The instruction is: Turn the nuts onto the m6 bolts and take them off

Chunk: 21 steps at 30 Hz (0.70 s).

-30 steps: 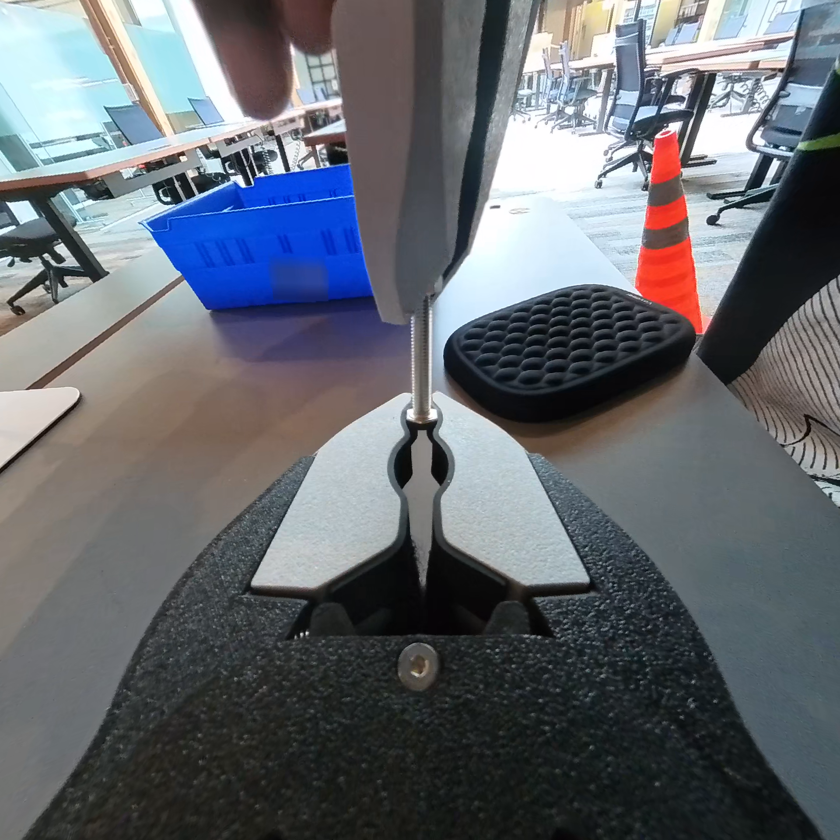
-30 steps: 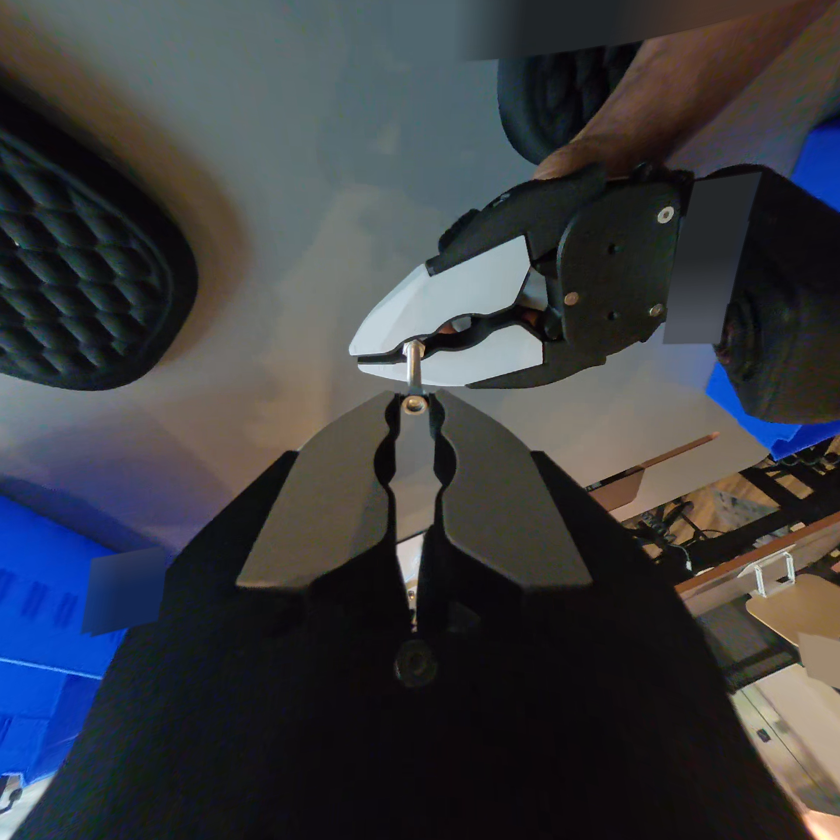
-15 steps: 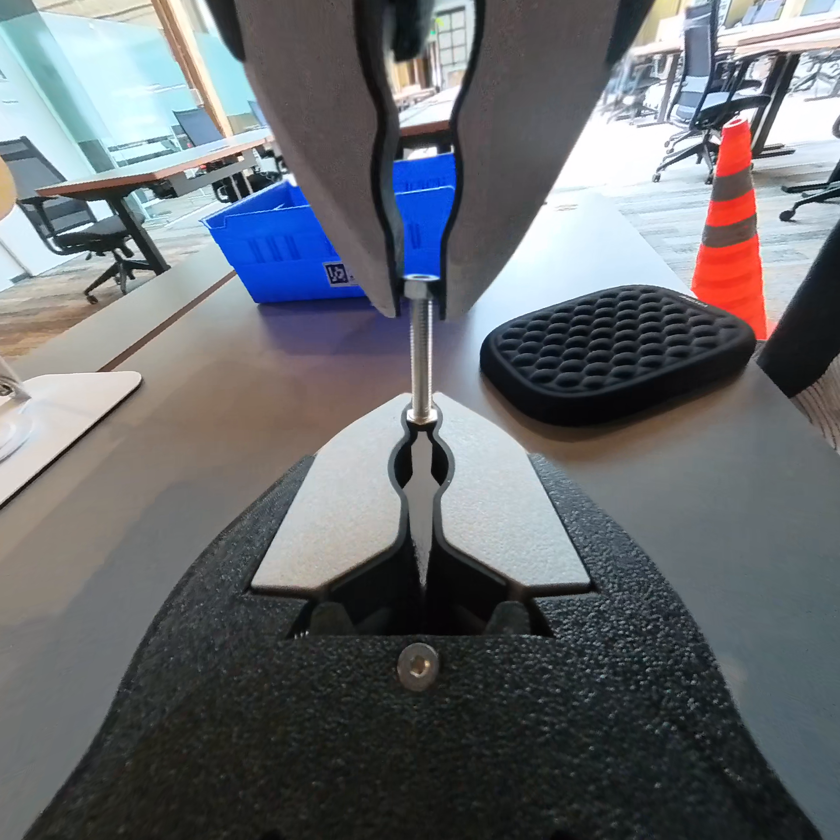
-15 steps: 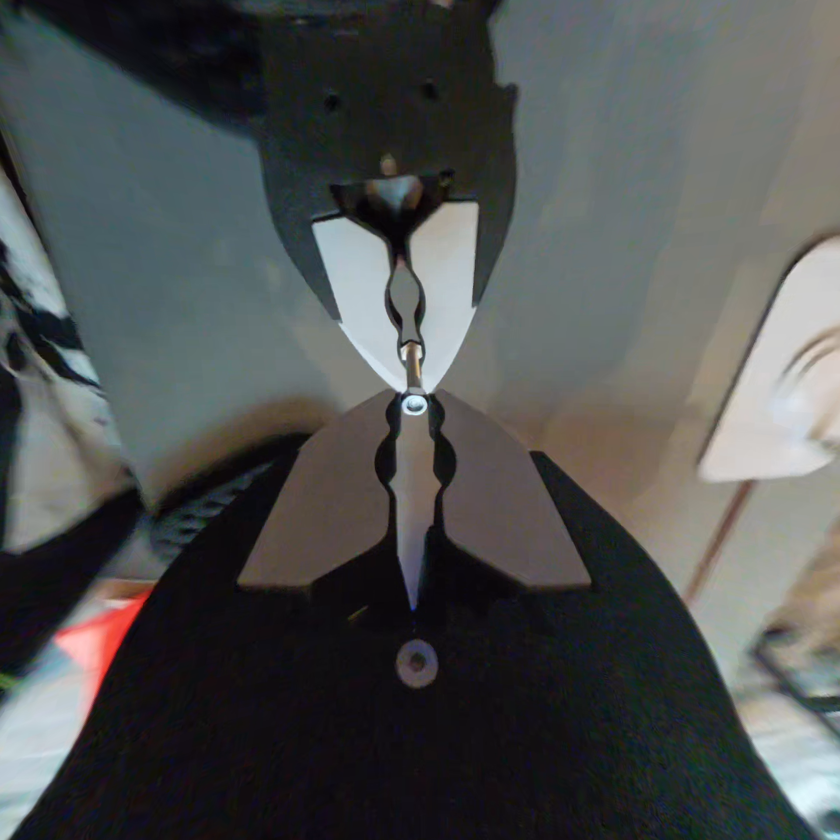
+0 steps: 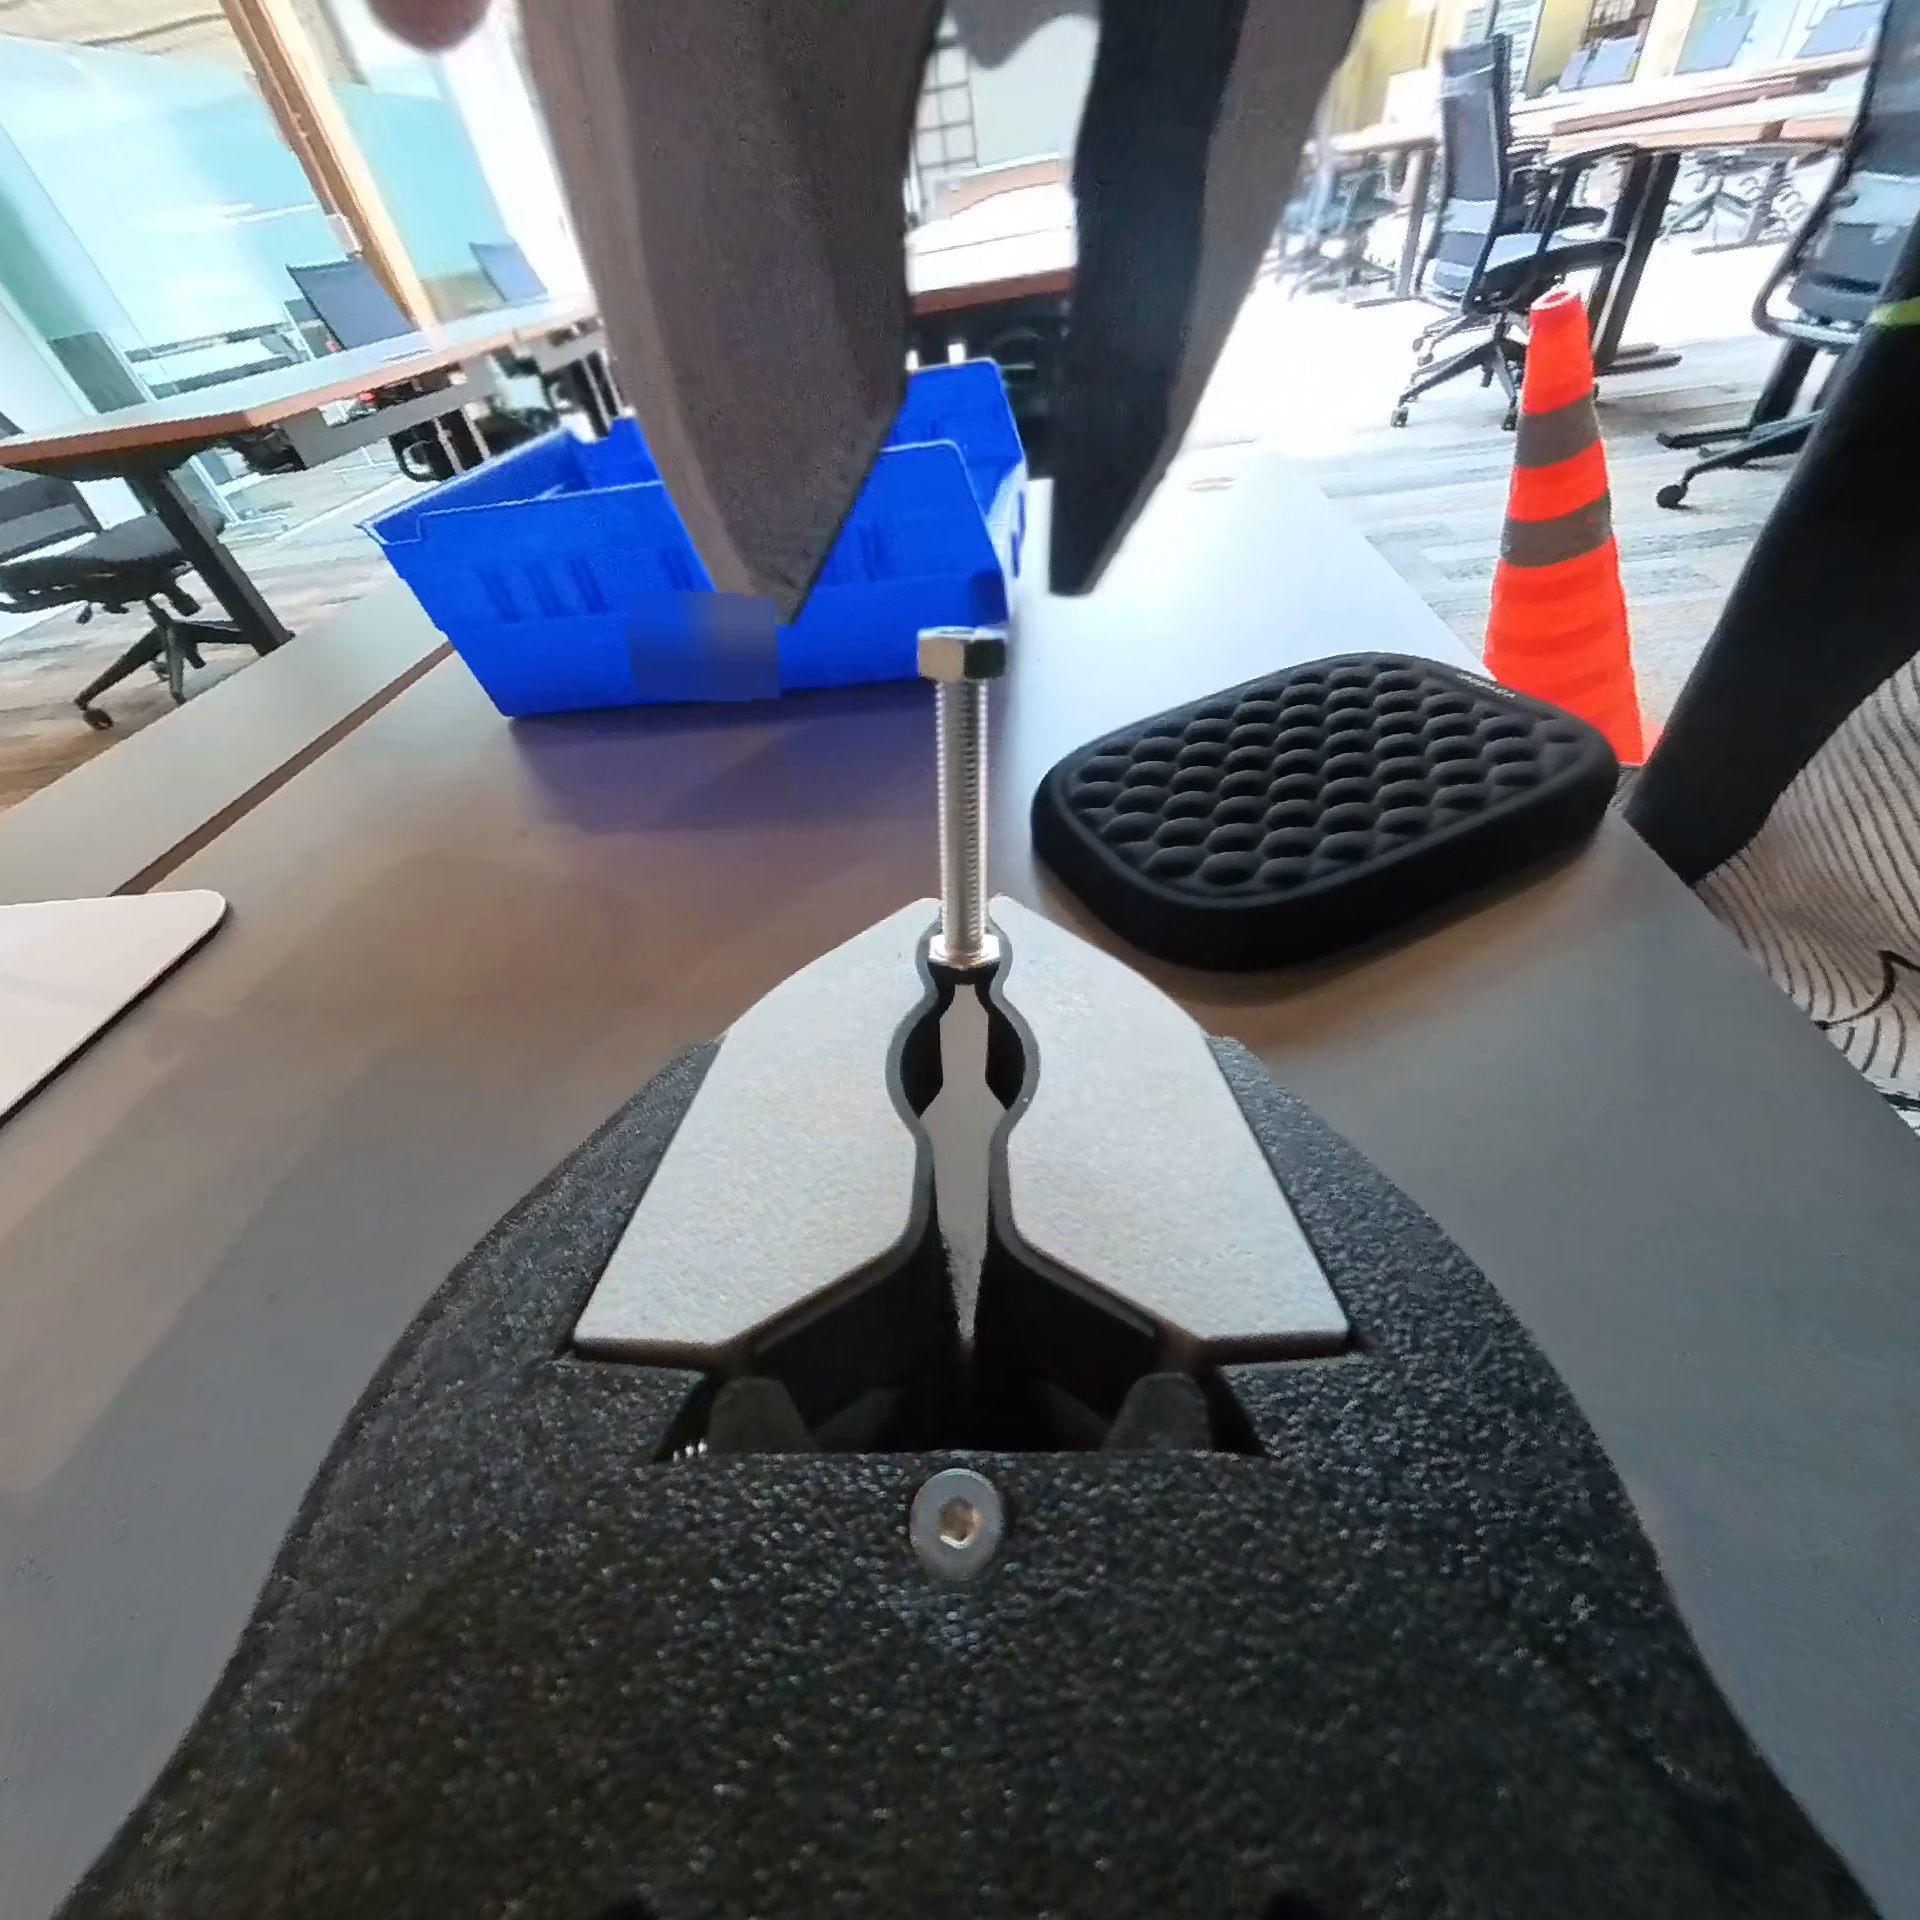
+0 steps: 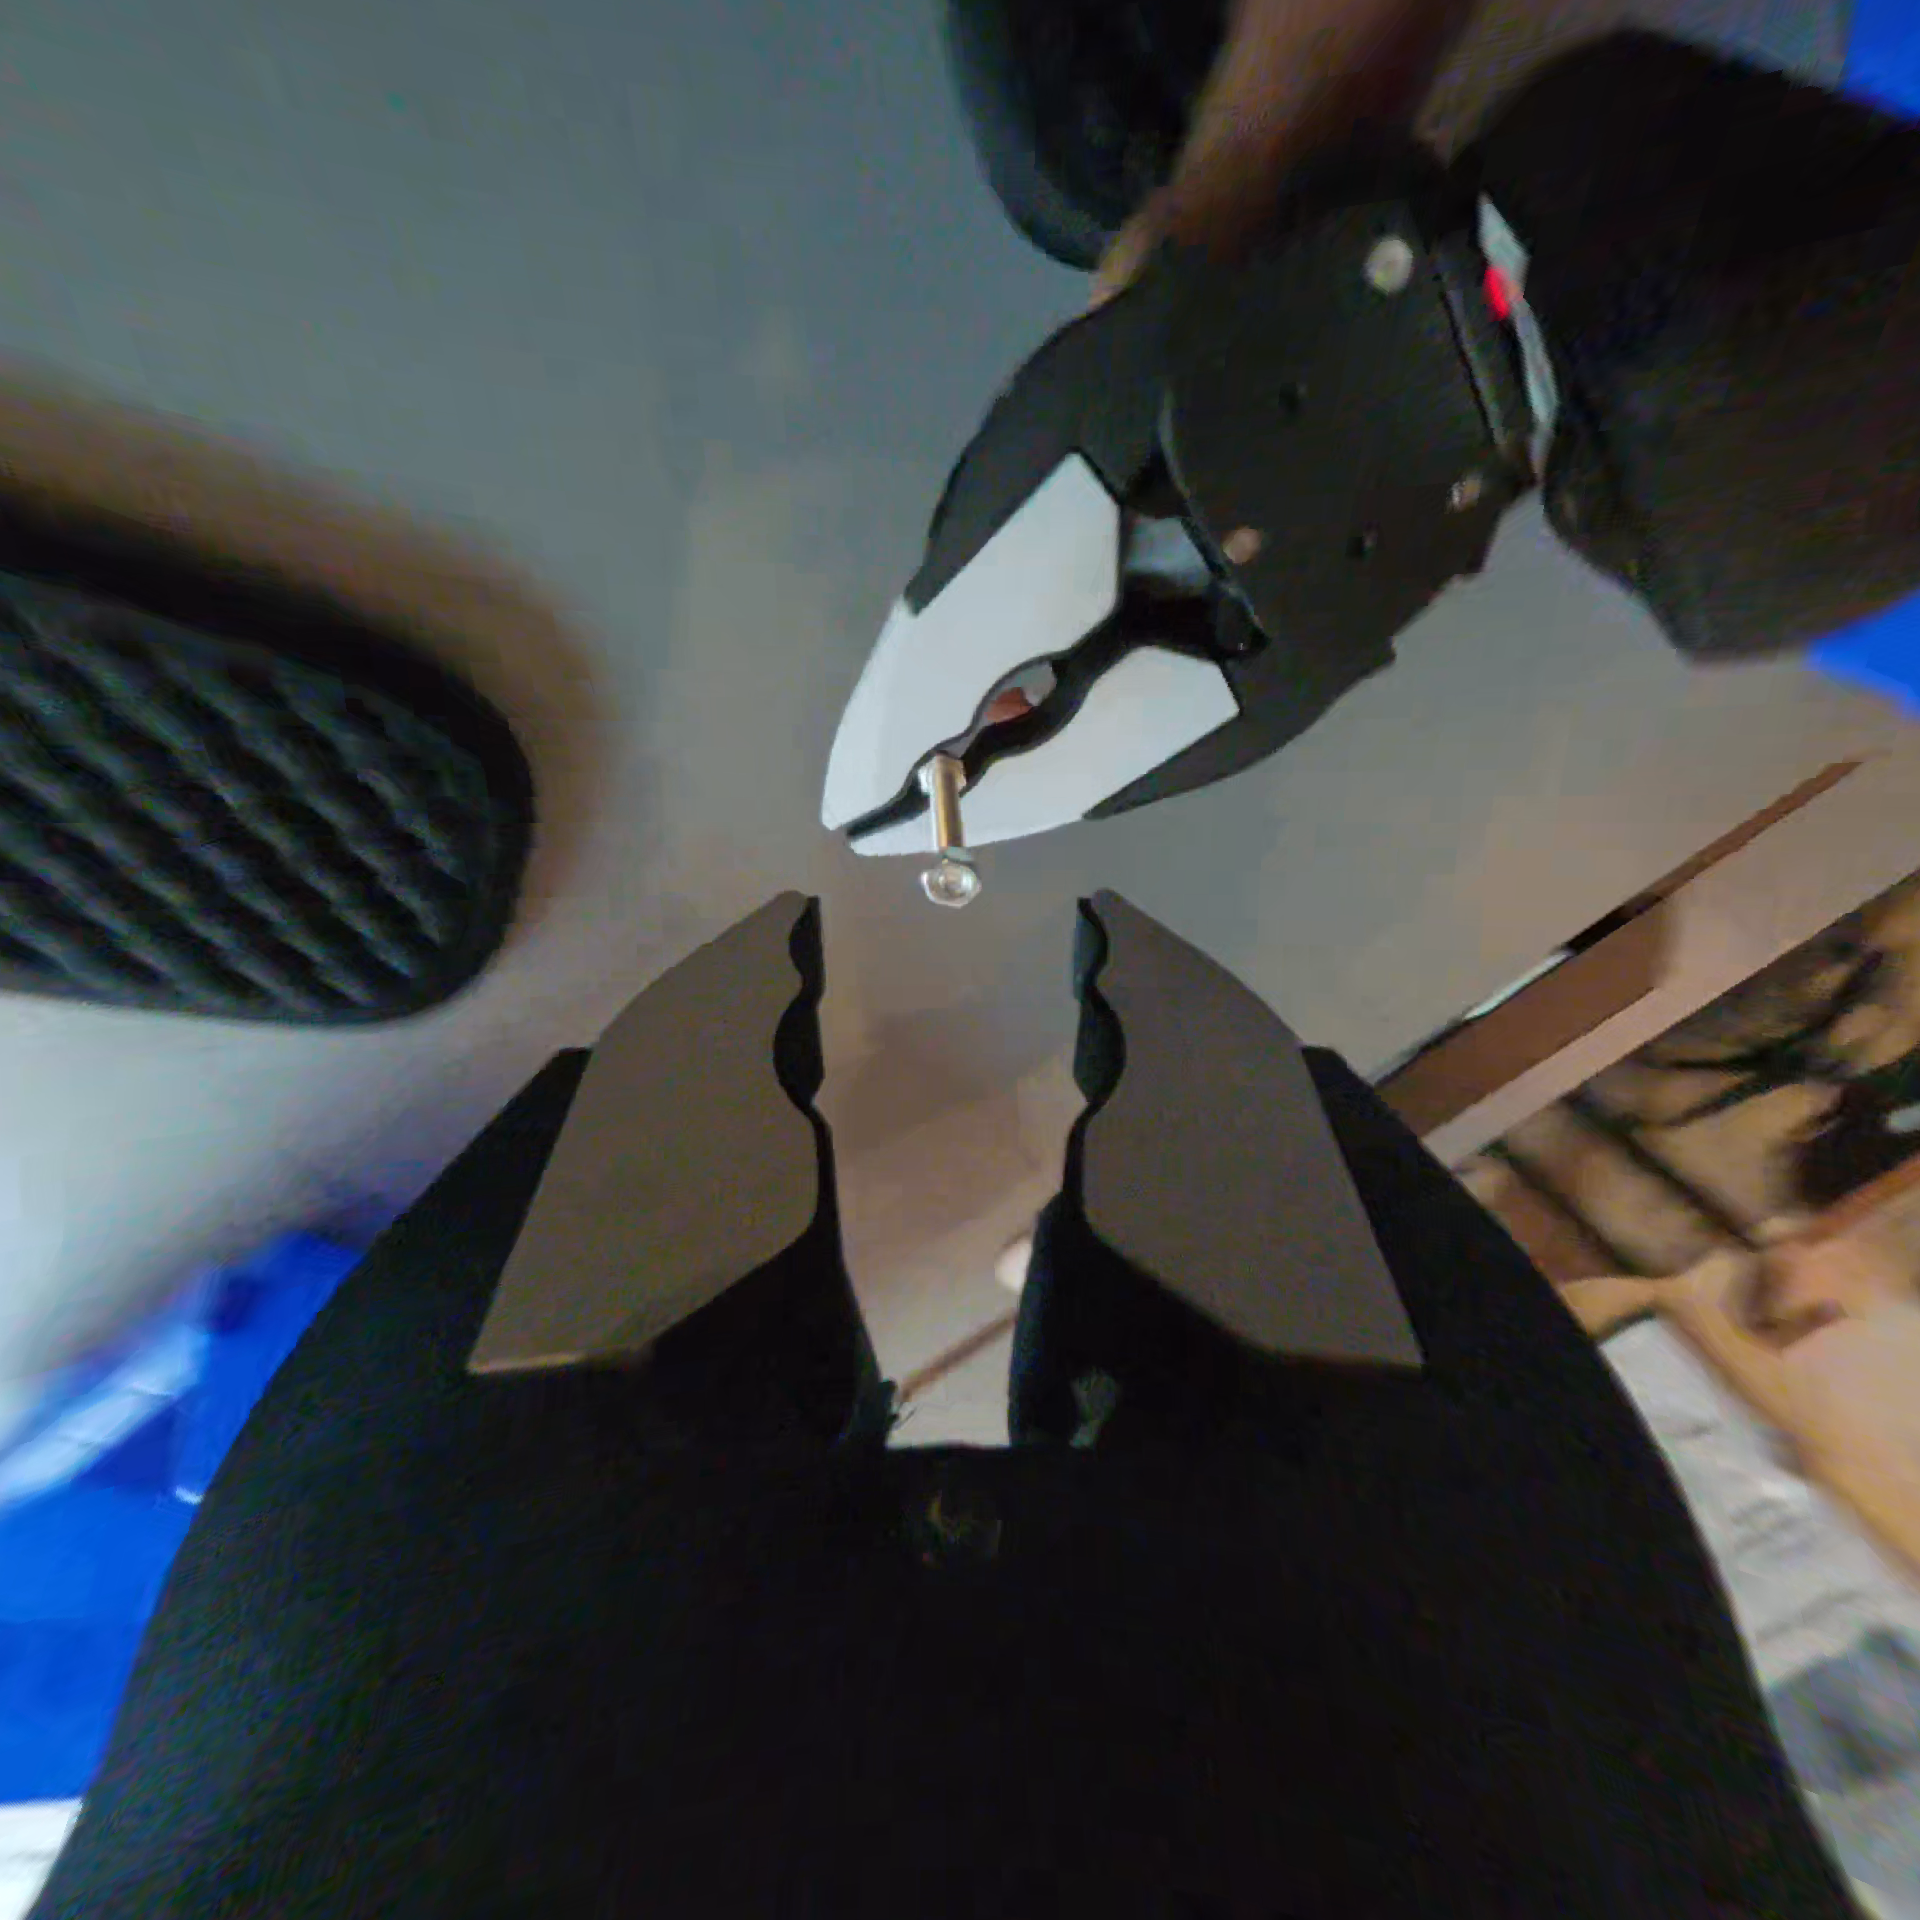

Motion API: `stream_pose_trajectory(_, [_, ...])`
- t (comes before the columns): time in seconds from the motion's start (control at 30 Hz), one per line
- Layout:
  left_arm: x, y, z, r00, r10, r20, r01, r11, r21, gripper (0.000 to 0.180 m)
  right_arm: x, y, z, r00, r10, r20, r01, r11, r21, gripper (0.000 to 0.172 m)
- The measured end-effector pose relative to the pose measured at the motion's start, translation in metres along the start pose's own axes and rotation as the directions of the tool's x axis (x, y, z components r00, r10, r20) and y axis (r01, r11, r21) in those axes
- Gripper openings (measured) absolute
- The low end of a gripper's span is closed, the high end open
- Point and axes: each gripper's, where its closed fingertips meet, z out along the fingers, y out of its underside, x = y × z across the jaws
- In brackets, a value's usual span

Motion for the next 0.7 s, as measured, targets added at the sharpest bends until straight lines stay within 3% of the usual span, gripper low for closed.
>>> stream_pose_trajectory(0.07, [0.003, -0.001, 0.0, 1.0, -0.001, -0.019, 0.001, 1.0, 0.006, 0.003, -0.001, 0.003, 0.004, 0.99, -0.143, -0.004, 0.142, 0.989, -0.044, 0.044])
stream_pose_trajectory(0.17, [0.005, -0.002, 0.0, 0.999, -0.006, -0.039, 0.006, 1.0, 0.013, 0.003, -0.004, 0.001, 0.01, 0.971, -0.239, 0.02, 0.24, 0.968, -0.067, 0.044])
stream_pose_trajectory(0.3, [0.007, -0.002, 0.0, 0.998, -0.007, -0.054, 0.008, 1.0, 0.016, 0.003, -0.003, -0.005, 0.013, 0.946, -0.324, 0.008, 0.324, 0.945, -0.051, 0.034])
stream_pose_trajectory(0.47, [0.009, -0.002, 0.0, 0.998, -0.005, -0.066, 0.006, 1.0, 0.017, 0.003, -0.001, -0.008, 0.014, 0.923, -0.383, -0.029, 0.382, 0.924, -0.028, 0.011])
stream_pose_trajectory(0.6, [0.008, -0.003, 0.0, 0.999, 0.004, -0.051, -0.003, 1.0, 0.025, 0.003, 0.0, -0.008, 0.013, 0.97, -0.241, -0.022, 0.241, 0.971, 0.004, 0.01])
stream_pose_trajectory(0.7, [0.0, -0.005, -0.003, 1.0, 0.014, 0.003, -0.014, 0.999, 0.031, 0.003, 0.004, -0.006, 0.012, 0.999, 0.048, -0.002, -0.048, 0.999, 0.023, 0.01])
